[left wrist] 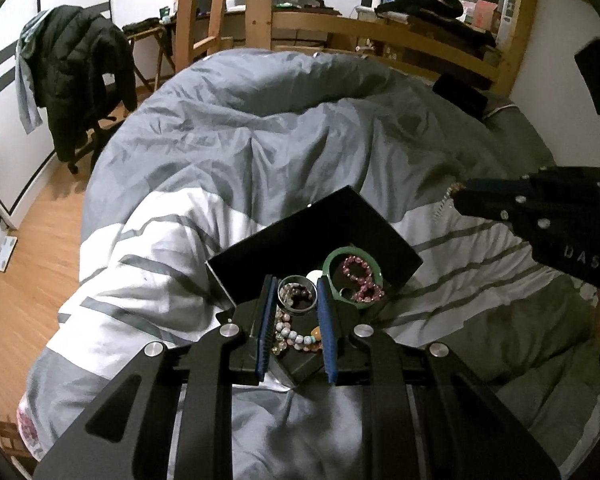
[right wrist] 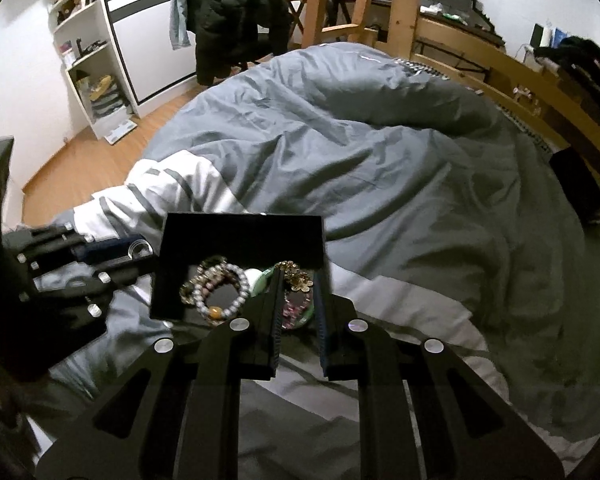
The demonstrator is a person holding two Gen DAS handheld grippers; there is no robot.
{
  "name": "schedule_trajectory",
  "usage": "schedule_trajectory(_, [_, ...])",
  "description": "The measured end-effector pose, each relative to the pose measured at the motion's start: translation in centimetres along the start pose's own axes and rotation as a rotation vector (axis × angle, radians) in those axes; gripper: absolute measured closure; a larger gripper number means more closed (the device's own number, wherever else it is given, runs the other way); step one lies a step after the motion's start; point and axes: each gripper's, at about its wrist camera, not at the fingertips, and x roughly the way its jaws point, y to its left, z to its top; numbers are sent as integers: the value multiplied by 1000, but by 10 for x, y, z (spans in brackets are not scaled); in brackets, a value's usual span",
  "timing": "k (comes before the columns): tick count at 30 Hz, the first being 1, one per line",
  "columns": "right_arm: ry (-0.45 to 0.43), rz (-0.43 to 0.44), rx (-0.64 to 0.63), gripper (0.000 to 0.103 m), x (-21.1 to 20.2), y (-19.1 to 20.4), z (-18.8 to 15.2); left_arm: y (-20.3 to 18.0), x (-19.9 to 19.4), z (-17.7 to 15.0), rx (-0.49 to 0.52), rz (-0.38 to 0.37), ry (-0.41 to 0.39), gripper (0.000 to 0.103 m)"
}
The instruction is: Organize jewelry
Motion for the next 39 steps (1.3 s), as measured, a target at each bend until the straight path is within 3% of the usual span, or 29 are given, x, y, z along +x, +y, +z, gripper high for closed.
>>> schedule_trajectory(15, [120,78,45,87,63,10,4,3,25,-3,-37,-19,80,83])
schedule_trajectory(22, [136,97,70,87,71,4,2,8,30,-2,-67,-25,95,83])
schedule_trajectory(25, [144,103,67,84,73,4,2,7,31,-2,-69,-27,98,74])
schedule_trajectory(28, [136,96,71,69,73,3,2,6,29,-2,-63,-6,88,61])
schedule_trajectory(30, [112,91,88,36,68,1,2,7,25,-1,-68,-5,79,53])
schedule_trajectory(32, [74,72,114,15,60,-5,3,8,18,0,-75,12,58,31])
schedule_trajectory(33, [54,59,127,11,54,-8,3,9,15,1,-78,22,48,21])
schedule_trajectory(35, [43,37,131,10,46,-11,3,11,7,2,-92,41,33,10])
schedule_trajectory(39, [9,-5,143,7,24,-18,0,16,-12,3,-115,71,21,9])
